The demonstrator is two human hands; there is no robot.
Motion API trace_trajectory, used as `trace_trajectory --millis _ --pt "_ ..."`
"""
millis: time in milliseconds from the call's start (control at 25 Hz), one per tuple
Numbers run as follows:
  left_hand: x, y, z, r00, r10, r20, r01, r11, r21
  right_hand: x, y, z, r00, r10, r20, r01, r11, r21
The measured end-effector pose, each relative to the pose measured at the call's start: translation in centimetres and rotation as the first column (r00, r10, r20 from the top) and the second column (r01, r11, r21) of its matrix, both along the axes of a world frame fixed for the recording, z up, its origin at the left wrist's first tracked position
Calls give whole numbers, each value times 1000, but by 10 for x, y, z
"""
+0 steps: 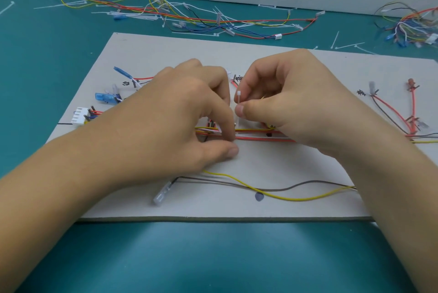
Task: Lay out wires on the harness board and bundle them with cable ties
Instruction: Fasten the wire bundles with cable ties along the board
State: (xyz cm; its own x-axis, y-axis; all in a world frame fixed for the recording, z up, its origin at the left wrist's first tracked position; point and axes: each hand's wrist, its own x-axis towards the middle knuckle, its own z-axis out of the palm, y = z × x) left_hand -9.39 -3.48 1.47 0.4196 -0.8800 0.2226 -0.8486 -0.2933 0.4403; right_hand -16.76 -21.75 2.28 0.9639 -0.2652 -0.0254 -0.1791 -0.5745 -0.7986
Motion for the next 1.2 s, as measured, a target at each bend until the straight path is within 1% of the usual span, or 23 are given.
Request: trace_trajectory --millis 240,480,720,880,1040,1200 --pt "-9 -4 0 998 51 36 -52 998 41 -1 0 1 999 1 -38 -2 1000 -17" --pt "-12 -2 1 995 96 -22 -94 994 50 0 -1 1 1000 -16 -24 15 999 -42" --pt "-14 -2 -1 993 116 19 -117 992 41 0 -2 1 999 -14 -34 12 999 -49" --pt "-11 -3 0 994 110 3 -110 992 68 -2 -2 1 998 9 -62 -14 997 -81" --pt "-8 0 1 993 104 -52 -100 992 75 -2 -1 2 997 40 -66 -46 995 -93" --pt "-5 2 2 997 43 -68 -36 995 98 -2 -1 1 996 49 -74 -60 987 -149"
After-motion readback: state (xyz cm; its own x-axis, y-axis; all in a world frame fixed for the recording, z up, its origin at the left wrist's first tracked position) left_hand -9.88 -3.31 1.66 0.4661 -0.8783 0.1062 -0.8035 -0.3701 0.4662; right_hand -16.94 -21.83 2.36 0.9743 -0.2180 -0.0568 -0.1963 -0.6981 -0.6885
